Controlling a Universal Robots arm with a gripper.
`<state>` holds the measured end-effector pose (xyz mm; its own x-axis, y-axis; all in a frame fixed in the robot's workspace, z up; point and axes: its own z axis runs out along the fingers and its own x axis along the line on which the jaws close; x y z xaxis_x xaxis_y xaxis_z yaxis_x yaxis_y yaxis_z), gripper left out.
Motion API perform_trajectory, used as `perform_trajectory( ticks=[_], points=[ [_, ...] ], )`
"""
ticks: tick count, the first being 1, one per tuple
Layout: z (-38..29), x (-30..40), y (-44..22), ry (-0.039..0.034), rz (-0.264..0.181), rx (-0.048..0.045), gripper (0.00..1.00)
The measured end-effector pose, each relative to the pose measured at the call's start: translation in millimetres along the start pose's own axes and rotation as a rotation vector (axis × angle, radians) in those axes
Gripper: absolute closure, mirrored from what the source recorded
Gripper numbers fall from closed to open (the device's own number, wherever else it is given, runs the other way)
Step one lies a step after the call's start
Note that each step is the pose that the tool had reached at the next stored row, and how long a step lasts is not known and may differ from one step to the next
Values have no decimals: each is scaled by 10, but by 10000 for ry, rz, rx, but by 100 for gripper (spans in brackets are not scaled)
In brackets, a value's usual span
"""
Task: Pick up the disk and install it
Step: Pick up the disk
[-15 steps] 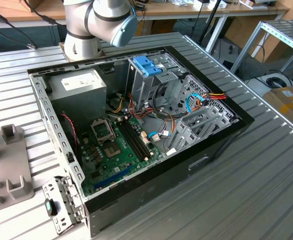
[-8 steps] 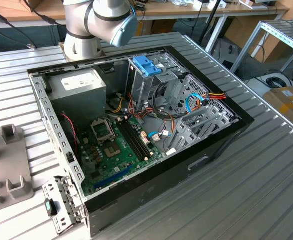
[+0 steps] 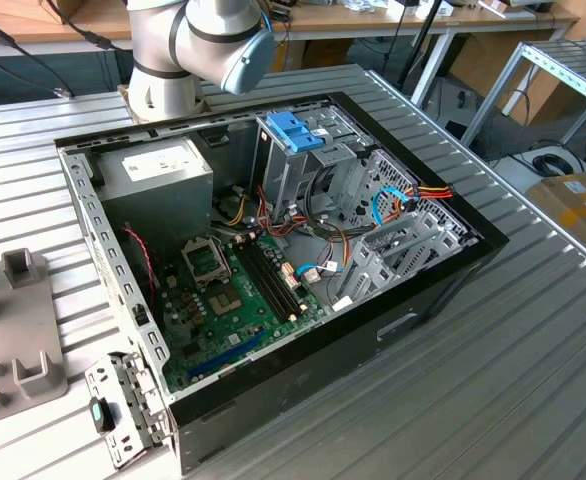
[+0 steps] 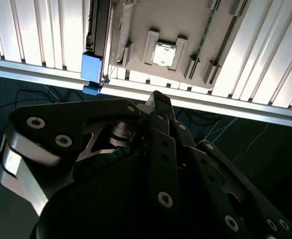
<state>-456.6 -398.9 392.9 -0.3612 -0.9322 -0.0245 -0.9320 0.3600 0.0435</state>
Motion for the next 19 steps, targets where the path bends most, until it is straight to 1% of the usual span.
perform_trajectory(
  ticks=[8, 10, 19],
  points=[
    [0, 0, 0, 13, -296, -7, 90],
    [0, 0, 0, 19, -449, -11, 90],
    [0, 0, 0, 35, -813, -20, 90]
  ],
)
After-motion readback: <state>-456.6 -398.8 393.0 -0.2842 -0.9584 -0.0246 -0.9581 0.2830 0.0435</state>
